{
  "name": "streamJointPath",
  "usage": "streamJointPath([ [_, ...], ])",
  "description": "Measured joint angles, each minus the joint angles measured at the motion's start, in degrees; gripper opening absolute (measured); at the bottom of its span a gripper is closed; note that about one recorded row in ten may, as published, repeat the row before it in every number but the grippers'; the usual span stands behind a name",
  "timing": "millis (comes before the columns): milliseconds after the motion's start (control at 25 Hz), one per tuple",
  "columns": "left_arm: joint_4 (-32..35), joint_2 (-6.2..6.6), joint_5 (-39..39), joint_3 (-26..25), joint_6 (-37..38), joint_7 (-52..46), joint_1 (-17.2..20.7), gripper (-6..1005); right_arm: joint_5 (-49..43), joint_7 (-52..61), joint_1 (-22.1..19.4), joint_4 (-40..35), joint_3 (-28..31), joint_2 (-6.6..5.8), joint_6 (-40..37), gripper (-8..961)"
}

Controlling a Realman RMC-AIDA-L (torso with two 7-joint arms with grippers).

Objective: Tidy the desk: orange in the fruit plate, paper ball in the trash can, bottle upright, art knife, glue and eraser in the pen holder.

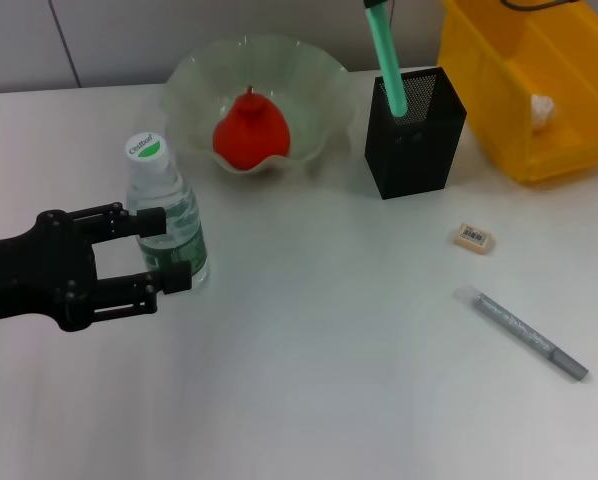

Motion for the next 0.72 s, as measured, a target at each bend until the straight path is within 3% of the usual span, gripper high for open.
streamJointPath([
  [280,-0.6,0.0,-0.2,0.0,0.0,-0.1,-0.5,741,6.8,-9.1,-4.9,-0.4,0.0,-0.35,4.1,184],
  [720,-2.1,0.0,-0.2,-0.1,-0.1,0.0,-0.2,741,7.3,-15.1,-7.3,-5.7,0.0,-0.39,10.9,183],
])
